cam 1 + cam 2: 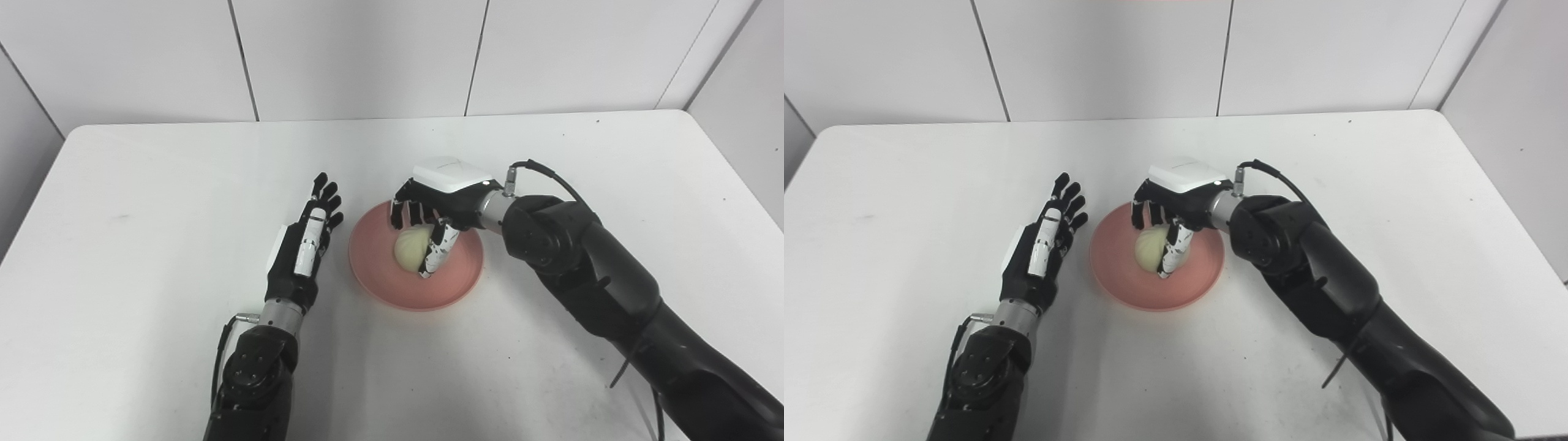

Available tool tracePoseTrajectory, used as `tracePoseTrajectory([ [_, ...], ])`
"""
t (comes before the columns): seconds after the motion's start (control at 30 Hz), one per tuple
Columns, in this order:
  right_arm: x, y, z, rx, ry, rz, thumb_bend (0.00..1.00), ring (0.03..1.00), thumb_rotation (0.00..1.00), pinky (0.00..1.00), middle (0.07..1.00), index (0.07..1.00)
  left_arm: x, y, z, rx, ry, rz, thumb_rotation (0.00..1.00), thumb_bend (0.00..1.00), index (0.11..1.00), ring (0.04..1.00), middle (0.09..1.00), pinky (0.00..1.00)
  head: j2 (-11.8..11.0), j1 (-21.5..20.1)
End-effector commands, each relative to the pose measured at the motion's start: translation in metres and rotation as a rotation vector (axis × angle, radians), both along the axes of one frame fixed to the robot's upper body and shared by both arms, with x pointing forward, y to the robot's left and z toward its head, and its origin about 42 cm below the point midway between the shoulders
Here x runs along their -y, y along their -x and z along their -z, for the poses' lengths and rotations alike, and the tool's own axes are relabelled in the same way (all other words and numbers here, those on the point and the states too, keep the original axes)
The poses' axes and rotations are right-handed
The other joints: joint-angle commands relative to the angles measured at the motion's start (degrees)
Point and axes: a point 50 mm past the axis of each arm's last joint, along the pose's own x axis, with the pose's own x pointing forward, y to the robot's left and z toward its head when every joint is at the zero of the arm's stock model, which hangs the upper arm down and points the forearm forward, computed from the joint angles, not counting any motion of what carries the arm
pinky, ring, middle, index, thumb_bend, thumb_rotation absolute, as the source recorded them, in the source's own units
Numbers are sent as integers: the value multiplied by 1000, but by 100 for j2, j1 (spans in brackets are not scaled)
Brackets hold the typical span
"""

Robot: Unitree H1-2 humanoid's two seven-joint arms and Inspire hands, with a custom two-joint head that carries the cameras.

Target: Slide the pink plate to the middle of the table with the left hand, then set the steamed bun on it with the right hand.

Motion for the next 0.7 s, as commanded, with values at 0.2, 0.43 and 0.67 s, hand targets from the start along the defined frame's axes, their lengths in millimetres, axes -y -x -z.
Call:
tracePoseTrajectory([
  [0.2, -6, -1, -12, 101, 40, -35, 520, 478, 2, 384, 450, 535, 1, 11, 24, -138, -33, 6, 1000, 284, 1000, 984, 990, 962, 14, 7],
  [0.43, -8, 7, -29, 133, 46, -50, 736, 659, 275, 519, 738, 738, 2, 9, 25, -134, -42, 7, 1000, 270, 1000, 981, 994, 956, 8, 9],
  [0.67, -12, 16, -43, 98, 123, -49, 882, 831, 546, 689, 931, 860, 3, 8, 25, -128, -51, 13, 1000, 269, 1000, 988, 1000, 966, 14, 17],
])
